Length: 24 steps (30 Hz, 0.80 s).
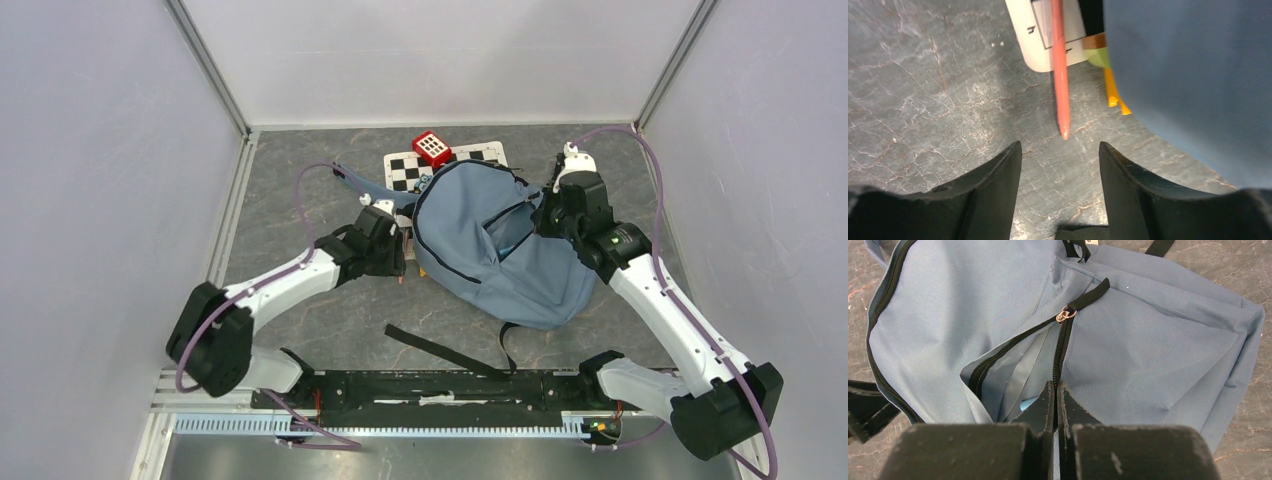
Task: Pack the student bag
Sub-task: Pick up the stationery from the center of the board.
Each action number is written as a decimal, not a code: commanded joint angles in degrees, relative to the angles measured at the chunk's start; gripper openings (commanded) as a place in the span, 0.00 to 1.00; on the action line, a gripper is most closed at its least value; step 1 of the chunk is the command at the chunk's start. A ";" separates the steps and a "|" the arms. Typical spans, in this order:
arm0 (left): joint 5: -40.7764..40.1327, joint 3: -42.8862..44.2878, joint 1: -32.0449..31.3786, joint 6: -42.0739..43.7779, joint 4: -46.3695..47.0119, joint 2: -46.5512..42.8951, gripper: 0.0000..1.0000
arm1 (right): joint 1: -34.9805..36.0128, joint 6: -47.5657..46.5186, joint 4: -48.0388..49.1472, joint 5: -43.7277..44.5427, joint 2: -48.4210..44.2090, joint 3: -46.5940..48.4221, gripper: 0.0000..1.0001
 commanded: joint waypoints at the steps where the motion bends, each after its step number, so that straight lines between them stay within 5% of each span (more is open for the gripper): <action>1: -0.83 3.58 0.08 -2.81 -0.53 4.66 0.61 | -0.15 0.07 3.43 0.34 -0.10 2.58 0.00; 17: -0.78 12.15 0.34 1.19 -2.16 21.17 0.42 | -0.18 -0.10 3.06 1.05 0.21 3.35 0.00; 24: -1.71 11.27 0.33 0.41 -1.71 23.12 0.42 | -0.18 -0.17 3.03 1.05 0.31 3.24 0.00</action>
